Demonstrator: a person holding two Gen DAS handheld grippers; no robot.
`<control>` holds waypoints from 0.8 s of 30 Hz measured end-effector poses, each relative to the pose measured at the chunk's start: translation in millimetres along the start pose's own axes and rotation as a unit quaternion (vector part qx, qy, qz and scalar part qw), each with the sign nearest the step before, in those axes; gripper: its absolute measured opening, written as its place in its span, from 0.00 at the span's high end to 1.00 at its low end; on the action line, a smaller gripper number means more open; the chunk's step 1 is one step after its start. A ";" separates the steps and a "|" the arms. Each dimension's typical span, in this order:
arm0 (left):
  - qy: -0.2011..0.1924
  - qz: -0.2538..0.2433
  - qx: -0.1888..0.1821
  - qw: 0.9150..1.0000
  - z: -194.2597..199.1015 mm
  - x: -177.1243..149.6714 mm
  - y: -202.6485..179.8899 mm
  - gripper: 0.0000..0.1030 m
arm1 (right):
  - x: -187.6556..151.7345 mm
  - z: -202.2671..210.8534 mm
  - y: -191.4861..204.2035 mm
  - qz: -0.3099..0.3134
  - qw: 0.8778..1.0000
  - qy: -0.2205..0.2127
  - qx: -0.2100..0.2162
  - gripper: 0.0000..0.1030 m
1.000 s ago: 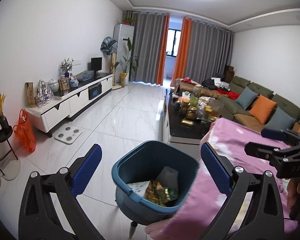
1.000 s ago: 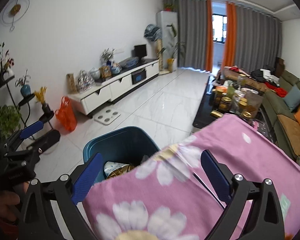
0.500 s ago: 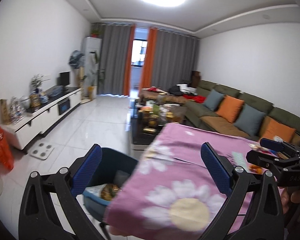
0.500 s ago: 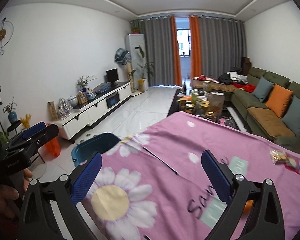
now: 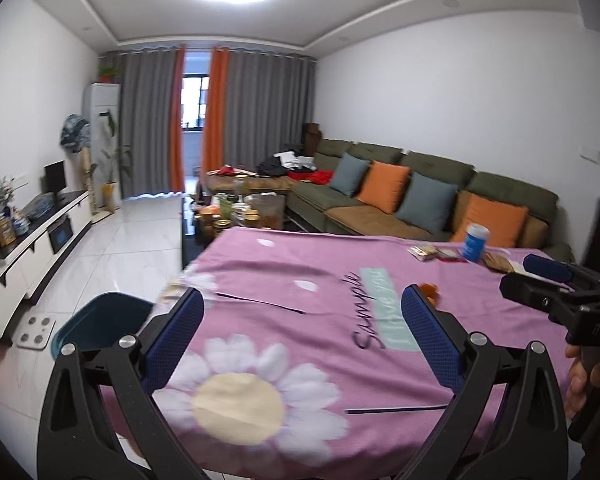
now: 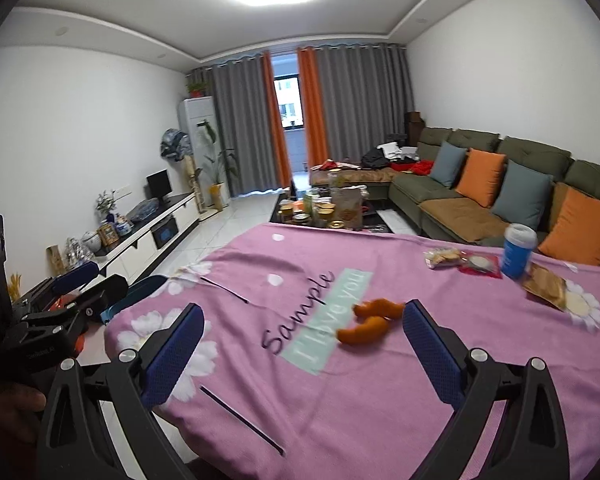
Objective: Collect trash
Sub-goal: 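Move both tools back over the table toward the two orange snack pieces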
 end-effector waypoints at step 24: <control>0.081 -0.094 -0.118 0.985 -110.3 -11.5 -107.6 0.06 | -24.9 4.3 -97.1 -0.073 0.993 0.029 -0.083 0.07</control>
Point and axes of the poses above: each gripper's, at about its wrist camera, not at the fingertips, and z roughly against the way its jaws point, y to its left, x to its top, the point moved 3 cm from there along -z, roughly the way its jaws point, and after that the axes turned 7 degrees about y, right-handed, at the moved point
